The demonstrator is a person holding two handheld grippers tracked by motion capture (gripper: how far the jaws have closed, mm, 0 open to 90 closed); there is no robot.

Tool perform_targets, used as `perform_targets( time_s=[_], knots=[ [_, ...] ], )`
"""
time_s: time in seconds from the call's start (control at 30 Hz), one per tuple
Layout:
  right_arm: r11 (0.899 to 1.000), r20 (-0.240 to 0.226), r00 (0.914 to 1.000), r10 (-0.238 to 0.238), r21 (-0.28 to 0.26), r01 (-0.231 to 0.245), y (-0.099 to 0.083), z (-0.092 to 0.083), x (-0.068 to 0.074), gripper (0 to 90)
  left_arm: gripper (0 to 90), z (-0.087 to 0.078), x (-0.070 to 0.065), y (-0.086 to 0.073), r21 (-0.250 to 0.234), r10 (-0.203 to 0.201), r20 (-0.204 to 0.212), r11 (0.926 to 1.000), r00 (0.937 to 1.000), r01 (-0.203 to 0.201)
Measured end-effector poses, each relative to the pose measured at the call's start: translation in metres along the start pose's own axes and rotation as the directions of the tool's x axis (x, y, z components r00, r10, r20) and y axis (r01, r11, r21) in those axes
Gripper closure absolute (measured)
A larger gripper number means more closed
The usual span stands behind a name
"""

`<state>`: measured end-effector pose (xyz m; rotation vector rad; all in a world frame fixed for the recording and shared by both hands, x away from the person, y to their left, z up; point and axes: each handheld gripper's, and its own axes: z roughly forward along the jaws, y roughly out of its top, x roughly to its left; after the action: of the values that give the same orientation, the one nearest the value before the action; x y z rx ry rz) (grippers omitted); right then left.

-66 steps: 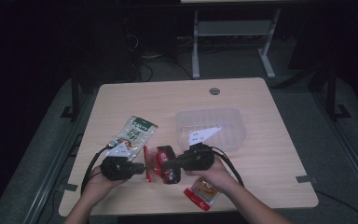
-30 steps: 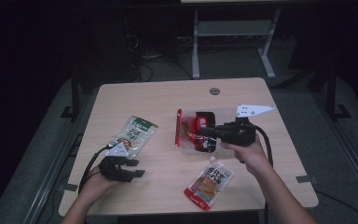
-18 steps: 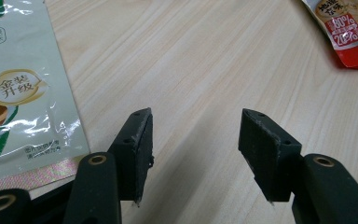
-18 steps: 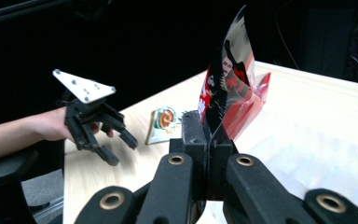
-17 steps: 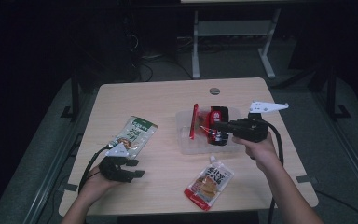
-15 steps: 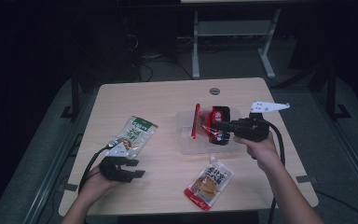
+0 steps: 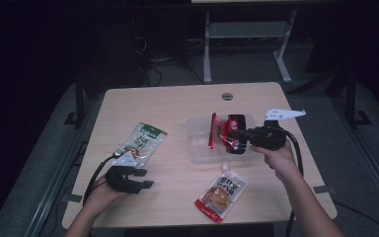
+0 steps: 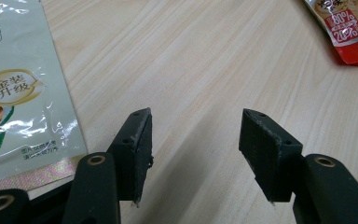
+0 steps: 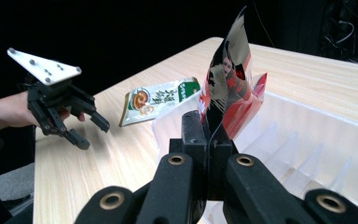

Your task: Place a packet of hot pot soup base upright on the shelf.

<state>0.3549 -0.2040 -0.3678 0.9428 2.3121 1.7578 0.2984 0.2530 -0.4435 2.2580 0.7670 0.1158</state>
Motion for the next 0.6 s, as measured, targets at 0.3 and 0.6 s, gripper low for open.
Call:
perform_targets(
  time_s=[0.3, 0.6],
  knots=[
    [1.0, 0.005, 1.0, -0.006, 0.026, 0.005, -0.003, 0.008, 0.001, 89.9, 43.7, 0.0, 0.0, 0.0, 0.015, 0.007, 0.003, 0.9999, 1.0, -0.007],
    [0.999, 0.008, 1.0, 0.003, 0.043, -0.003, -0.001, 0.015, 0.002, 89.9, 43.6, 0.002, -0.002, 0.0, 0.012, 0.005, 0.006, 0.9999, 1.0, -0.005]
  ],
)
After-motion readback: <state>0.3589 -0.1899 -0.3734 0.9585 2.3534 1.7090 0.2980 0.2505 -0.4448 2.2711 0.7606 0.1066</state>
